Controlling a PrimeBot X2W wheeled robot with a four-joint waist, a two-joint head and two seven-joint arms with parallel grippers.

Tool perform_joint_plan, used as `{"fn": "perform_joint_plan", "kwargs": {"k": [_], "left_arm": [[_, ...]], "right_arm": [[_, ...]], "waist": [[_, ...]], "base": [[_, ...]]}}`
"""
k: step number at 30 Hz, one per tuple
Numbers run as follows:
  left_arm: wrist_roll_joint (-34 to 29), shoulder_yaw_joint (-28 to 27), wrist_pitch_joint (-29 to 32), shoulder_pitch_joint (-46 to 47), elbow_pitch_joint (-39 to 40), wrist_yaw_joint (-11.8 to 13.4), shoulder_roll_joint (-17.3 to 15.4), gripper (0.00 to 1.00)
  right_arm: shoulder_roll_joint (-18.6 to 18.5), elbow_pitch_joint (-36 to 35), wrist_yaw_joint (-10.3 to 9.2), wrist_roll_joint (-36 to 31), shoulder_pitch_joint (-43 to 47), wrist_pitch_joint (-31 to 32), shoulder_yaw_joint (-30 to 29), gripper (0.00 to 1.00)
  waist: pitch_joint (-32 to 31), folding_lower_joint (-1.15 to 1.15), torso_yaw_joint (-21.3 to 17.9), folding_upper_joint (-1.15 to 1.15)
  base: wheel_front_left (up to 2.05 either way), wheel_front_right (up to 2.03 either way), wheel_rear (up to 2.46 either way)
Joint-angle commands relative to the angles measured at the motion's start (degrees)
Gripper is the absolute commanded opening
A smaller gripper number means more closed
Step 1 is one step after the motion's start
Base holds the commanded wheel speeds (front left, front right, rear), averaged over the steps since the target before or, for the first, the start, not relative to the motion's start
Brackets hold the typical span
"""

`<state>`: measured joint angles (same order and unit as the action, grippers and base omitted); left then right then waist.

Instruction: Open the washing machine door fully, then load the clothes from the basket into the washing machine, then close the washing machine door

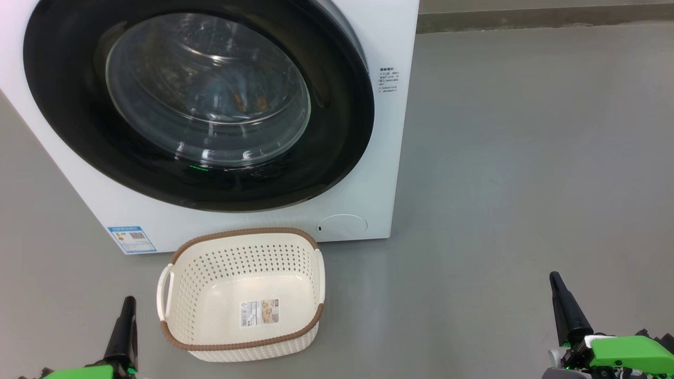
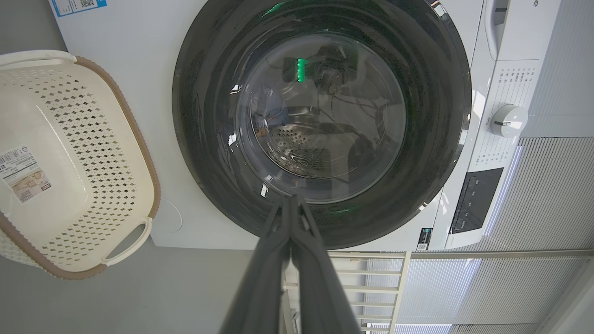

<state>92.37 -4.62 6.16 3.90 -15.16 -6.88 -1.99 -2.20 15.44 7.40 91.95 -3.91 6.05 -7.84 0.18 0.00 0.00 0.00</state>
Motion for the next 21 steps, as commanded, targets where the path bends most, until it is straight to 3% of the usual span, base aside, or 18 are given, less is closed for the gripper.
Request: {"fn": "perform_joint_plan", "kwargs": {"k": [1, 21], "left_arm": [[-0.2, -1.9, 0.4, 2.3, 1.1, -0.6, -0.9, 0.0], [-0.3, -2.0, 0.4, 2.3, 1.1, -0.6, -0.9, 0.0]], "right_arm": [[-0.7, -1.4, 0.09, 0.2, -2.3, 0.4, 1.3, 0.0], [-0.7, -1.4, 0.09, 0.2, -2.3, 0.4, 1.3, 0.0]], "waist": [[0.0, 0.0, 0.0, 0.0], [0.0, 0.0, 0.0, 0.0]], "base": [[0.0, 0.0, 0.0], [0.0, 0.0, 0.0]]}}
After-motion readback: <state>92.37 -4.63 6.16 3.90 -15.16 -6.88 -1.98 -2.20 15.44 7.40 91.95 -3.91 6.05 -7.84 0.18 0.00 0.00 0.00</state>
